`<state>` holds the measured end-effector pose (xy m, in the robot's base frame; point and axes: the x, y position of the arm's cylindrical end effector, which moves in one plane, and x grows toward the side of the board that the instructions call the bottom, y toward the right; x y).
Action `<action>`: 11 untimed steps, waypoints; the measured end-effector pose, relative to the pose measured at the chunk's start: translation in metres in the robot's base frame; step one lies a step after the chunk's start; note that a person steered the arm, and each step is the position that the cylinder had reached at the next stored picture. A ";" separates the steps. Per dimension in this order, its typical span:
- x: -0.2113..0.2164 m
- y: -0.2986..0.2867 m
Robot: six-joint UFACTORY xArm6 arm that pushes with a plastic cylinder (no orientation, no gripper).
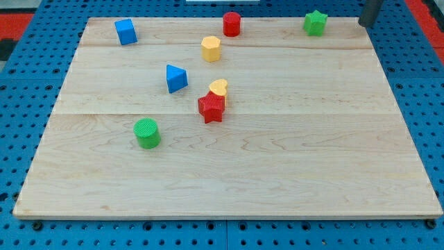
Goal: Slightly push the green star towards left side
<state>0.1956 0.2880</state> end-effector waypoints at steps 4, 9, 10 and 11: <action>0.008 -0.063; 0.076 -0.251; 0.081 -0.261; 0.082 -0.265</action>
<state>0.2775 0.0234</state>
